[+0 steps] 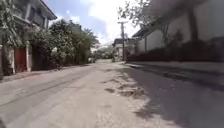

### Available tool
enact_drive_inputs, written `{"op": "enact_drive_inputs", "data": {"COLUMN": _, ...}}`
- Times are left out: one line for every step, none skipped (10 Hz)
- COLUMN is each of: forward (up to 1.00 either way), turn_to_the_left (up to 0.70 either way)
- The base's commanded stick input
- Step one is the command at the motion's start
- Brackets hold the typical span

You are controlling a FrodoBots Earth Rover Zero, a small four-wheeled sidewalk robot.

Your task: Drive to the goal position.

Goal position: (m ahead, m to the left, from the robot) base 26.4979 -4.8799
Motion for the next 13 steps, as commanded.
{"op": "enact_drive_inputs", "data": {"forward": 1.0, "turn_to_the_left": 0.0}}
{"op": "enact_drive_inputs", "data": {"forward": 1.0, "turn_to_the_left": 0.0}}
{"op": "enact_drive_inputs", "data": {"forward": 1.0, "turn_to_the_left": 0.0}}
{"op": "enact_drive_inputs", "data": {"forward": 1.0, "turn_to_the_left": 0.0}}
{"op": "enact_drive_inputs", "data": {"forward": 1.0, "turn_to_the_left": 0.0}}
{"op": "enact_drive_inputs", "data": {"forward": 1.0, "turn_to_the_left": 0.0}}
{"op": "enact_drive_inputs", "data": {"forward": 1.0, "turn_to_the_left": 0.0}}
{"op": "enact_drive_inputs", "data": {"forward": 1.0, "turn_to_the_left": 0.0}}
{"op": "enact_drive_inputs", "data": {"forward": 1.0, "turn_to_the_left": 0.0}}
{"op": "enact_drive_inputs", "data": {"forward": 1.0, "turn_to_the_left": 0.0}}
{"op": "enact_drive_inputs", "data": {"forward": 1.0, "turn_to_the_left": 0.0}}
{"op": "enact_drive_inputs", "data": {"forward": 1.0, "turn_to_the_left": 0.0}}
{"op": "enact_drive_inputs", "data": {"forward": 1.0, "turn_to_the_left": 0.0}}
